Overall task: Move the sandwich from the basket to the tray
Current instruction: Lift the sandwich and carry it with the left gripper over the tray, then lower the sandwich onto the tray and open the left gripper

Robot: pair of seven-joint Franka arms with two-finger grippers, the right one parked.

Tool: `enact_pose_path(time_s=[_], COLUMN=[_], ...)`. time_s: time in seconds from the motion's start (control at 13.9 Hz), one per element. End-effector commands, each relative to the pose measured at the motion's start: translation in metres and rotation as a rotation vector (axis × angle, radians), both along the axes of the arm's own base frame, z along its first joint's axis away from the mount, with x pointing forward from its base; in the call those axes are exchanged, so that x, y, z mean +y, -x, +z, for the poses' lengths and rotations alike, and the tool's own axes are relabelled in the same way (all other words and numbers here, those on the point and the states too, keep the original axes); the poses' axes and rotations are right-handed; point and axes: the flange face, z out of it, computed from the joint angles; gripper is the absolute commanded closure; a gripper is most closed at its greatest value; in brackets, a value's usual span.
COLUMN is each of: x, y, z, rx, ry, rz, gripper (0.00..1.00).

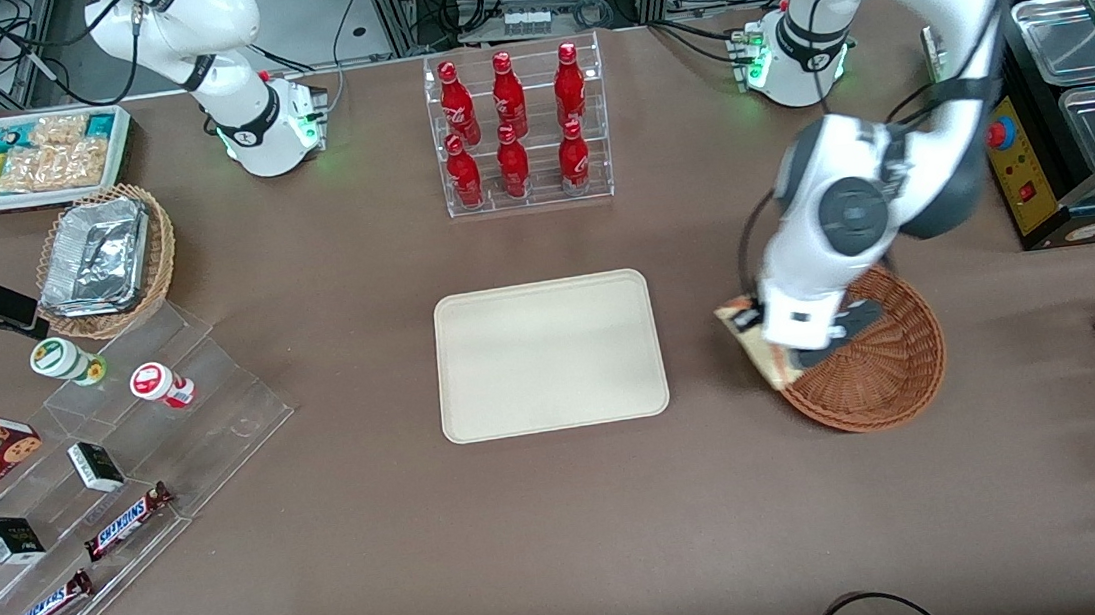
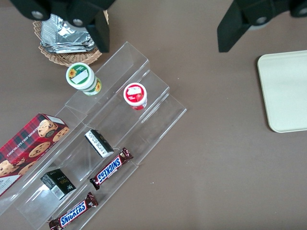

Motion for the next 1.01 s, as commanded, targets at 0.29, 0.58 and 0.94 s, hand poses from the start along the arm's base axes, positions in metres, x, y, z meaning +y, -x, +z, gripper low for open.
enact_pose_path(time_s=[0.29,0.58,0.94], x=[-0.165,-0.234,-0.268], y=[0.015,0.031,0.05], z=[-0.041,-0.071,-0.095], rx=[0.001,-0.004,0.011], ry=[0.039,0.069,0.07], rz=[-0.232,-0.296,-0.306], gripper=[1.0,1.0,1.0])
